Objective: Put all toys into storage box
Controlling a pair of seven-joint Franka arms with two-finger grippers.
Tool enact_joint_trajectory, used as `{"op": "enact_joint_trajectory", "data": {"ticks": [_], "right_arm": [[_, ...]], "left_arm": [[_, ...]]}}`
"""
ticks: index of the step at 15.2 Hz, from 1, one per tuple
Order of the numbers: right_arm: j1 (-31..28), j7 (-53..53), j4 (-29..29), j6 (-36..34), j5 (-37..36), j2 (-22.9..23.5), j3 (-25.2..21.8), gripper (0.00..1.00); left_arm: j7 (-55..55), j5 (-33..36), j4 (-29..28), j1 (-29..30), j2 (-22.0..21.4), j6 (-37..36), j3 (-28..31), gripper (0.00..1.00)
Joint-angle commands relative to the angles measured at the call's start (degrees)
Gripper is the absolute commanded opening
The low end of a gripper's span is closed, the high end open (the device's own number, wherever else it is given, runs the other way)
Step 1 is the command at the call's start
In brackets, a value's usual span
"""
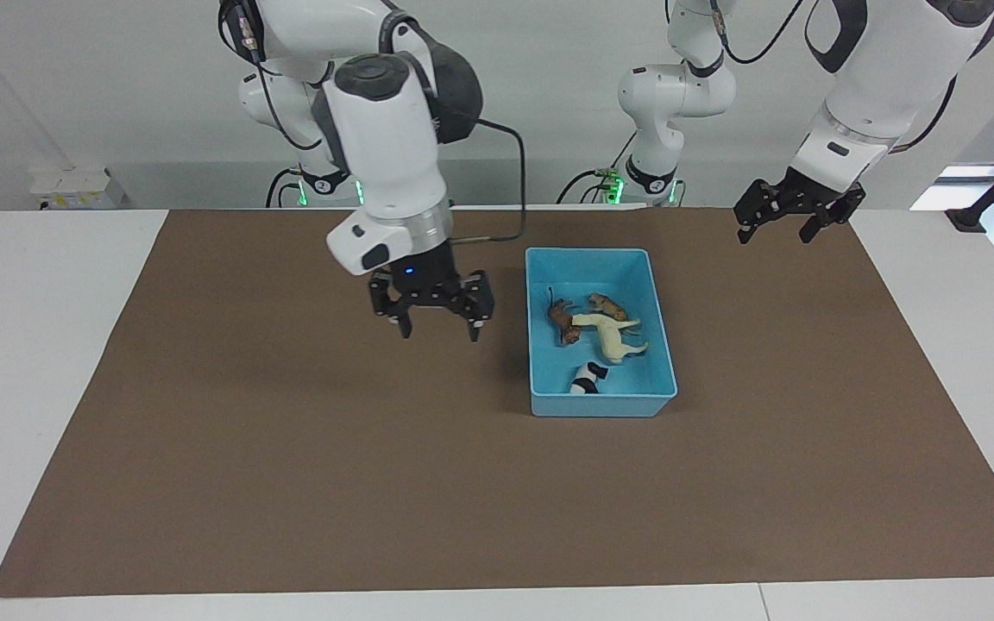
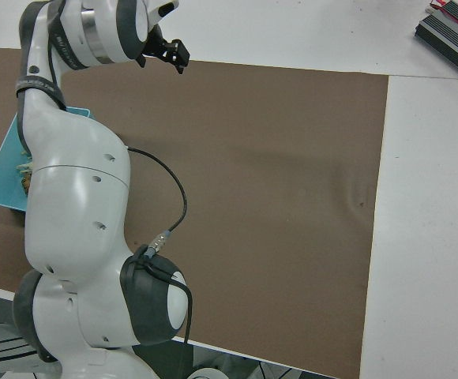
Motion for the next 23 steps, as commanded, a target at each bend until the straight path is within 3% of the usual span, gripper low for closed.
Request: {"op": "enact_joint_trajectory", "data": {"ticks": [1, 6, 10, 18, 23], "right_arm": [[-6.44, -10.77, -3.18, -2.00, -0.67, -2.35, 0.88, 1.00], [-9.27, -18.62, -4.32, -14.73, -1.90, -9.27, -2.37, 1.00], [-11.38, -20.83, -17.74, -16.60, -1.90, -23.77, -2.72, 1.00], [-12.26, -23.20, -14.70, -19.15, -6.11, -23.89, -4.13, 1.00], [-12.61, -22.94, -15.04, -20.47, -5.06, -23.89, -4.04, 1.00]], "left_arm": [[1.75, -0.26, -1.85, 0.76, -1.10, 0.72, -0.24, 1.00], [1.22, -0.26, -2.82, 0.76, -1.81, 0.90, -0.24, 1.00], [1.22, -0.26, -2.82, 0.76, -1.81, 0.81, -0.24, 1.00], [1.22, -0.26, -2.82, 0.76, -1.81, 0.81, -0.24, 1.00], [1.22, -0.26, -2.82, 0.76, -1.81, 0.81, -0.24, 1.00]]}}
